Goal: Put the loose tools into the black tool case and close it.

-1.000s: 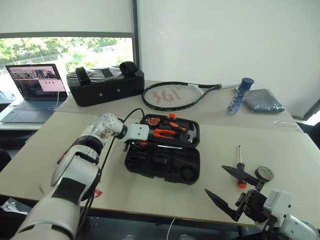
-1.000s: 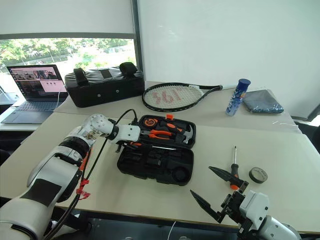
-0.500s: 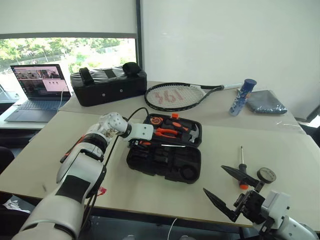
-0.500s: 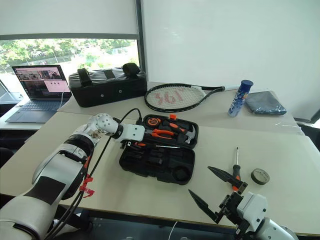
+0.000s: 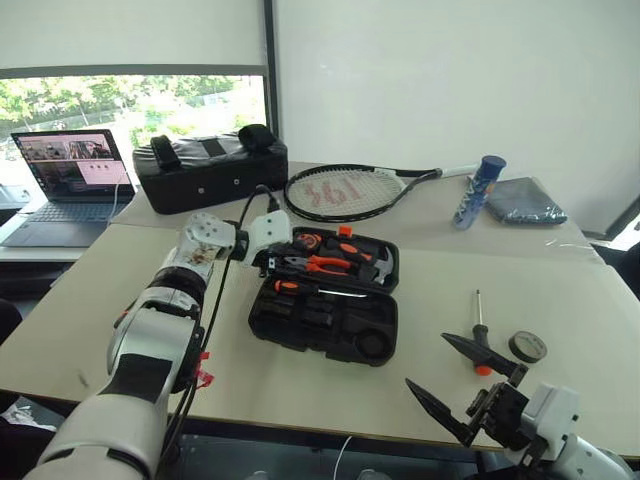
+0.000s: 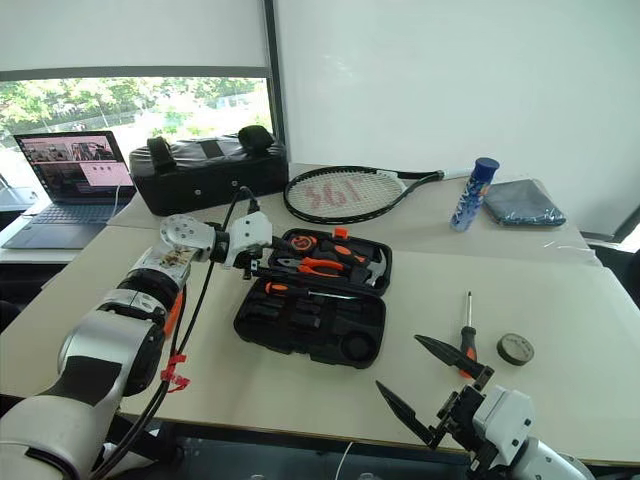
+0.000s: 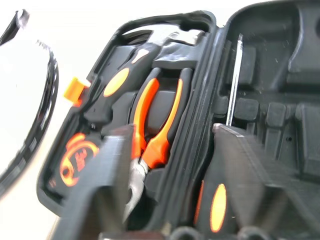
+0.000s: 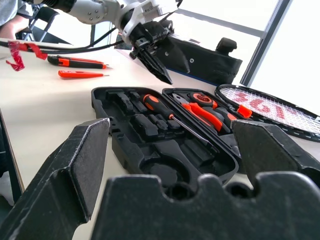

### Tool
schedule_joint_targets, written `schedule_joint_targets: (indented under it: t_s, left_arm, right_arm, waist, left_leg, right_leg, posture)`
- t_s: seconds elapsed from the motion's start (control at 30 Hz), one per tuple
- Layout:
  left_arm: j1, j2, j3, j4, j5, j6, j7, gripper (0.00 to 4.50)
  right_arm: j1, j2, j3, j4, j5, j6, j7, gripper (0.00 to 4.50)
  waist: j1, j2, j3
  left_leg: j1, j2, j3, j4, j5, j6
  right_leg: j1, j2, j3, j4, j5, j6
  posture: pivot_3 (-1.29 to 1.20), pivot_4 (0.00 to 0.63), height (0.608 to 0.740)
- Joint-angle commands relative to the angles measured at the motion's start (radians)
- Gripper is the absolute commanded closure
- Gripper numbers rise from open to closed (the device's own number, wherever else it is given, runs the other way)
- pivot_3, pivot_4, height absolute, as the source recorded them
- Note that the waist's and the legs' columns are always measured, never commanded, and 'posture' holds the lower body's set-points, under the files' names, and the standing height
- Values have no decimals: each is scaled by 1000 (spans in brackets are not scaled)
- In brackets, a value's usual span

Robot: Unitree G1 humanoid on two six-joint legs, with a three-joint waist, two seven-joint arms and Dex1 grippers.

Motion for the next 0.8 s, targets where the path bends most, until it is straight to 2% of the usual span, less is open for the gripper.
schedule_joint_targets:
  t_s: [0.03, 0.1, 0.13, 0.53, 0.8]
  left_arm:
    - [14, -22, 31, -16, -27, 59, 69, 3530]
    - [30, -33, 23, -21, -15, 84, 70, 4352]
    - [39, -40, 20, -26, -11, 80, 76, 4483]
    - [100, -86, 3, -54, 2, 105, 96, 4483]
    - [141, -101, -74, -58, 70, 121, 134, 4483]
  right_arm:
    - [-3, -5, -5, -22, 3, -6, -1, 0]
    - [-5, -8, -11, -24, 6, -3, -2, 0]
    - [-5, -9, -13, -24, 6, -3, -2, 0]
    - [-13, -11, -14, -28, 1, 5, -13, 0]
    - [-22, -2, -3, -19, -11, 2, -23, 0]
  waist:
    - [1, 0, 0]
    - [3, 0, 0]
    - [3, 0, 0]
    - [2, 0, 0]
    - [4, 0, -1]
  left_leg:
    - [0, 0, 0, 0, 0, 0]
    - [0, 0, 0, 0, 0, 0]
    - [0, 0, 0, 0, 0, 0]
    - [0, 0, 0, 0, 0, 0]
    - [2, -1, 0, 0, 0, 0]
  right_leg:
    - [0, 0, 0, 0, 0, 0]
    - [0, 0, 0, 0, 0, -1]
    - [0, 0, 0, 0, 1, -1]
    - [0, 0, 0, 1, 1, -1]
    - [2, 0, 0, 0, 1, -1]
  posture:
    - [0, 150, 740]
    - [0, 150, 740]
    - [0, 150, 740]
    - [0, 150, 740]
    - [0, 150, 740]
